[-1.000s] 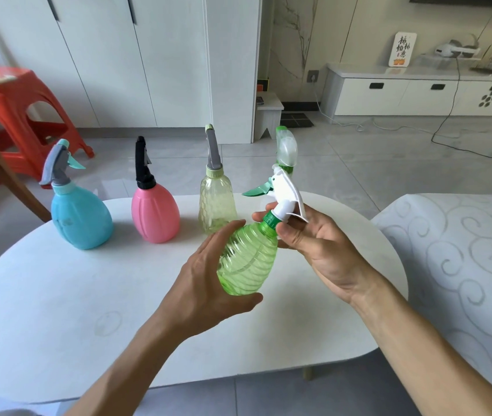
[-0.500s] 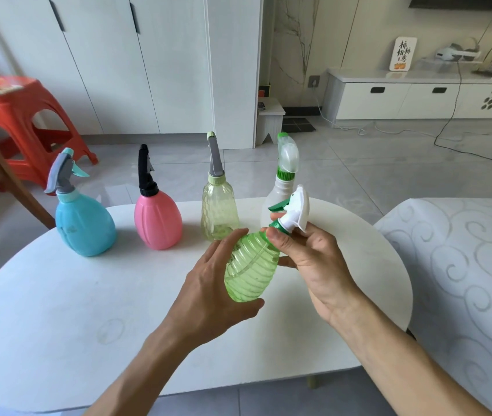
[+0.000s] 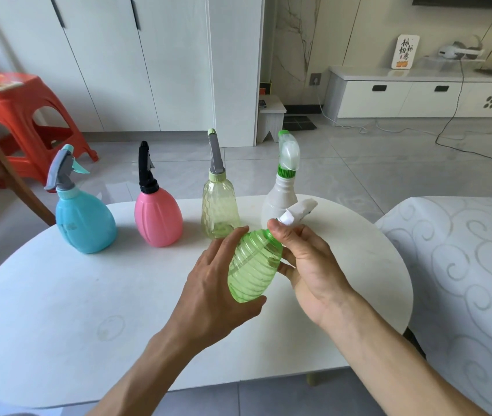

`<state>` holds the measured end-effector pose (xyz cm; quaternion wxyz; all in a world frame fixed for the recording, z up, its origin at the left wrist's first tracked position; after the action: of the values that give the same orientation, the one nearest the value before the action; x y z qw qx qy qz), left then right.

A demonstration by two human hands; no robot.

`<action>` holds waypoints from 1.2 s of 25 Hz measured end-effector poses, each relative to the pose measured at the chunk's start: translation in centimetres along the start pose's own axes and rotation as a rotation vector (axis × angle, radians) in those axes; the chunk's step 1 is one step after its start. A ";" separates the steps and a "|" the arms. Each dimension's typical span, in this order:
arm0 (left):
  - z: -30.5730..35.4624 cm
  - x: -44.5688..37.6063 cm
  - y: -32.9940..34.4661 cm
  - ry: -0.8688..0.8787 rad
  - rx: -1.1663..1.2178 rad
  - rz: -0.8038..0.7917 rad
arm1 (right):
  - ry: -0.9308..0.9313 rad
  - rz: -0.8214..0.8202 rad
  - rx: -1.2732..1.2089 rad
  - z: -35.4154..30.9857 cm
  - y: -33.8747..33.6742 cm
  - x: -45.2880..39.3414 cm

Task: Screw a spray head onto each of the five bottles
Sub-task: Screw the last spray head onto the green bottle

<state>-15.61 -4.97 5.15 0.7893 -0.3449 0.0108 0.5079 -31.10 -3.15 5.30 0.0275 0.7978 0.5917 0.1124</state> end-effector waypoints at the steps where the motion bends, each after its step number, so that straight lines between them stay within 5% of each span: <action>1: -0.1 0.0 0.1 -0.005 0.002 -0.002 | 0.013 0.001 -0.025 0.2 0.1 0.0; 10: -0.8 -0.4 -0.3 -0.088 0.146 0.052 | -0.108 -0.112 0.122 -1.2 0.3 -0.3; 21: 0.0 0.0 0.6 -0.077 0.233 0.007 | -0.037 -0.054 -0.028 -0.7 1.2 0.1; 25: -0.2 -0.4 0.1 -0.104 0.270 0.021 | -0.042 -0.193 -0.013 -1.0 1.3 0.2; 30: -0.2 -0.1 0.1 -0.089 0.224 0.024 | -0.078 -0.064 0.077 -1.2 0.4 0.1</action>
<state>-15.67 -5.11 4.94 0.8164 -0.2315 0.0368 0.5277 -30.96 -3.31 6.53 0.0234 0.7827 0.6193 0.0573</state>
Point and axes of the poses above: each hand's wrist, its own x-axis away from the middle knuckle, its own y-axis out of the palm, z = x × y, the point moved 7 cm from there along -x, towards the middle knuckle, and after that the axes turned 11 degrees about x, right-handed, at the moved point
